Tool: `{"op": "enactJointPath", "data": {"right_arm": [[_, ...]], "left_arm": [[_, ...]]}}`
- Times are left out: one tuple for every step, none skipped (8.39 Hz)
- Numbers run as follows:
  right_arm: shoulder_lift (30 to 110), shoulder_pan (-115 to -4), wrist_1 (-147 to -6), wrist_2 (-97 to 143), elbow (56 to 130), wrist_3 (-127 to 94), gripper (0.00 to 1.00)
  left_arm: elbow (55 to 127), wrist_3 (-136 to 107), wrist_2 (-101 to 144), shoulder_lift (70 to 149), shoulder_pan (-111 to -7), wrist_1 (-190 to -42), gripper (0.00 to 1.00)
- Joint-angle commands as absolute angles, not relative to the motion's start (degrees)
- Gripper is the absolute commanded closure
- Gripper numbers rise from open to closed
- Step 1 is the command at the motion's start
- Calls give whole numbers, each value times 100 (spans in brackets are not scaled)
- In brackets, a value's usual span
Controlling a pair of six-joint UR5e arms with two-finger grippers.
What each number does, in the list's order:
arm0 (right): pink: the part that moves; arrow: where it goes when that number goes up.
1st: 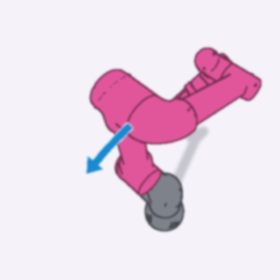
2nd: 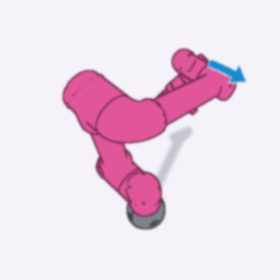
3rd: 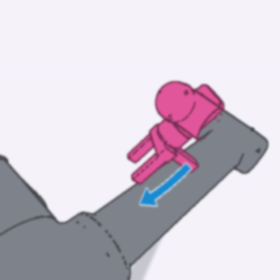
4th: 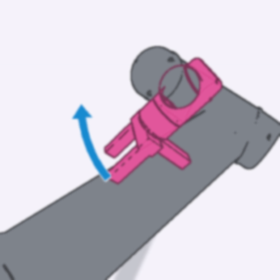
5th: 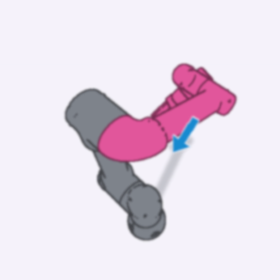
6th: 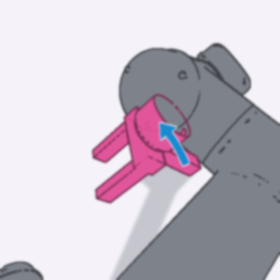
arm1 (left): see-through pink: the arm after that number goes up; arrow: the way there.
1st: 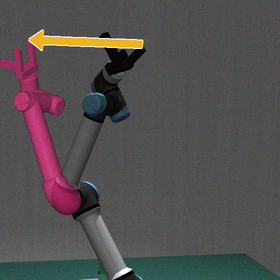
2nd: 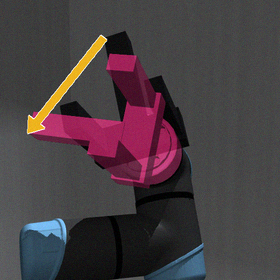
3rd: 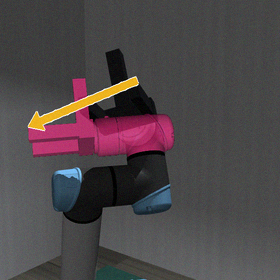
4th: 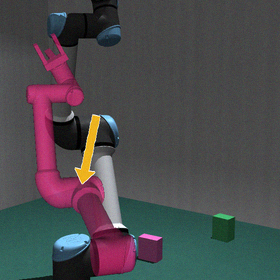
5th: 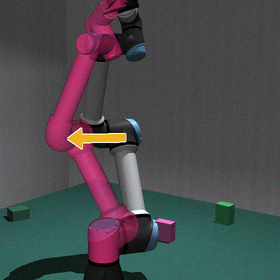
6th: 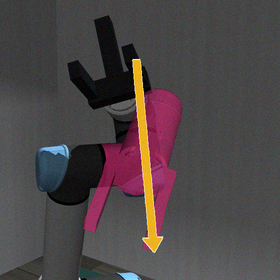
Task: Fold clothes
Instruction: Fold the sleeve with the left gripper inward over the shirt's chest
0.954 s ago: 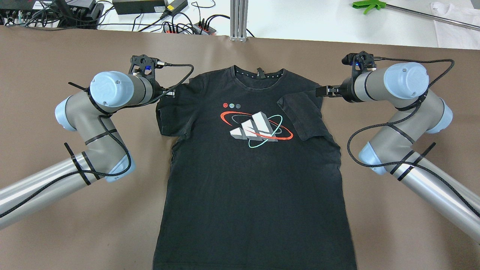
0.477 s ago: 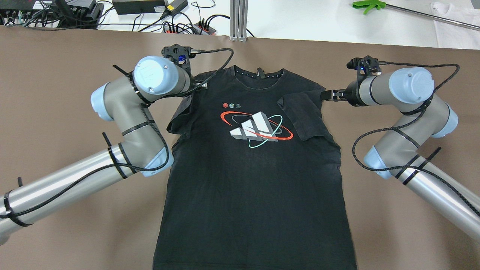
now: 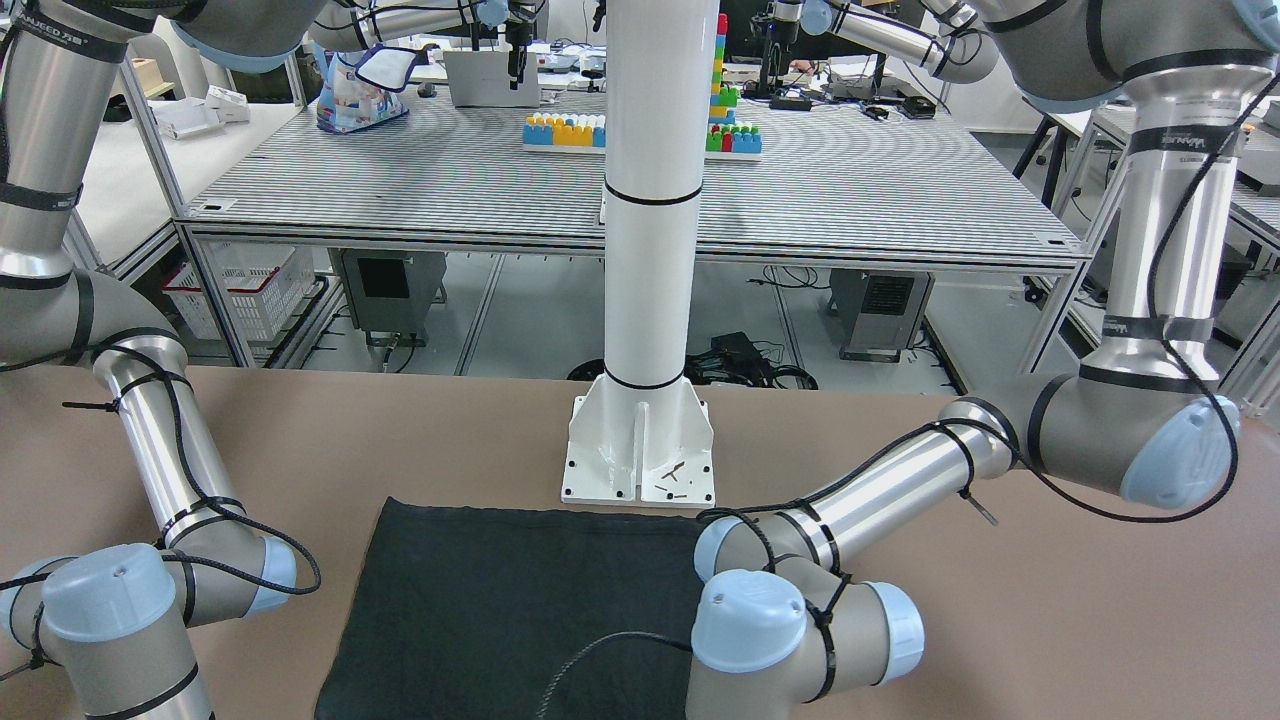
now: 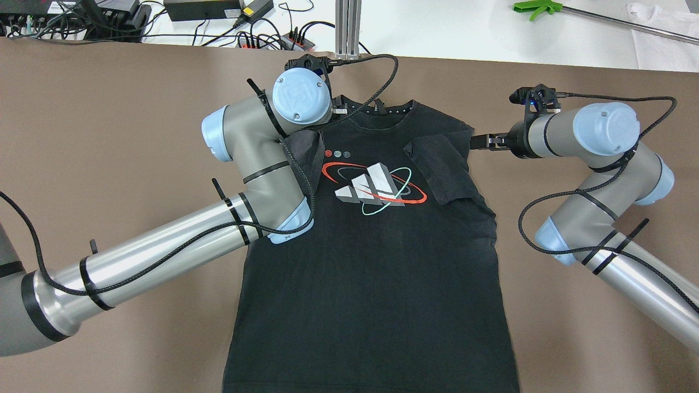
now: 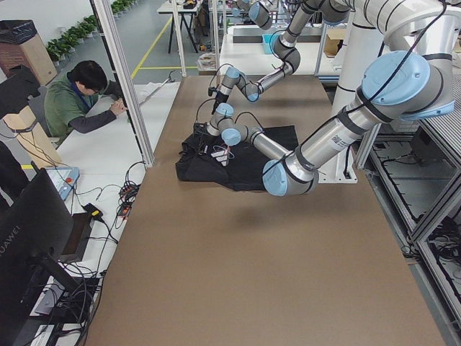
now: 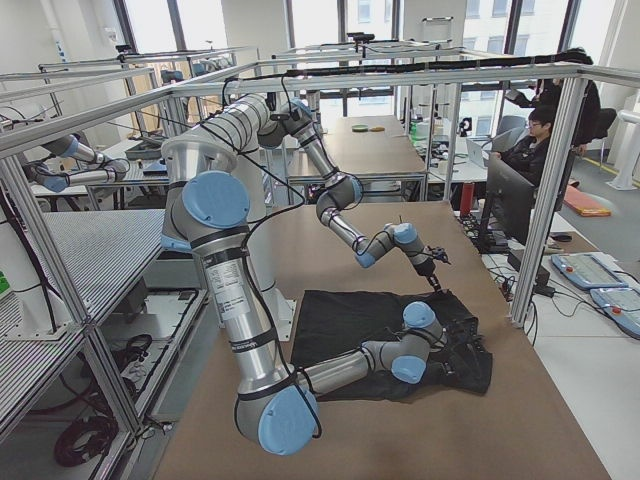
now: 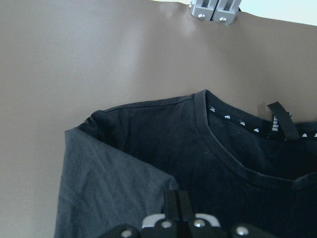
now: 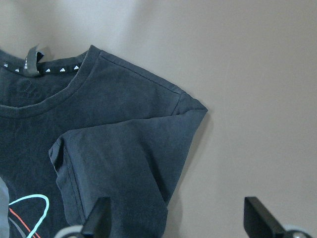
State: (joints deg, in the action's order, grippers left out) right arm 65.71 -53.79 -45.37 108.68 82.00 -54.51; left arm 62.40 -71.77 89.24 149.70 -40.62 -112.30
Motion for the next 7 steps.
{"op": "enactJointPath", "data": {"right_arm": [[6592, -5388, -4544, 10863, 8200, -5440, 6], [6592, -5379, -4544, 10846, 8200, -5449, 6], [6600, -5379, -4553, 10837, 8200, -5449, 6], [6601, -5379, -4553, 10837, 8200, -5449, 6], [6635, -5379, -4544, 10828, 8200, -5449, 6], [6662, -5379, -4544, 10828, 8200, -5449, 6], [6680, -5379, -4544, 10828, 8200, -5449, 6]], "left_arm": [[6003, -7304, 8754, 15126, -3955, -11232, 100], [5951, -7365, 8693, 15143, -3920, -11241, 100], [5872, -7374, 8684, 15187, -3920, -11267, 100], [5862, -7374, 8684, 15187, -3929, -11294, 100], [5862, -7374, 8684, 15187, -3920, -11303, 100], [5871, -7383, 8684, 15231, -3920, -11311, 100], [5880, -7383, 8684, 15258, -3868, -11312, 100]]}}
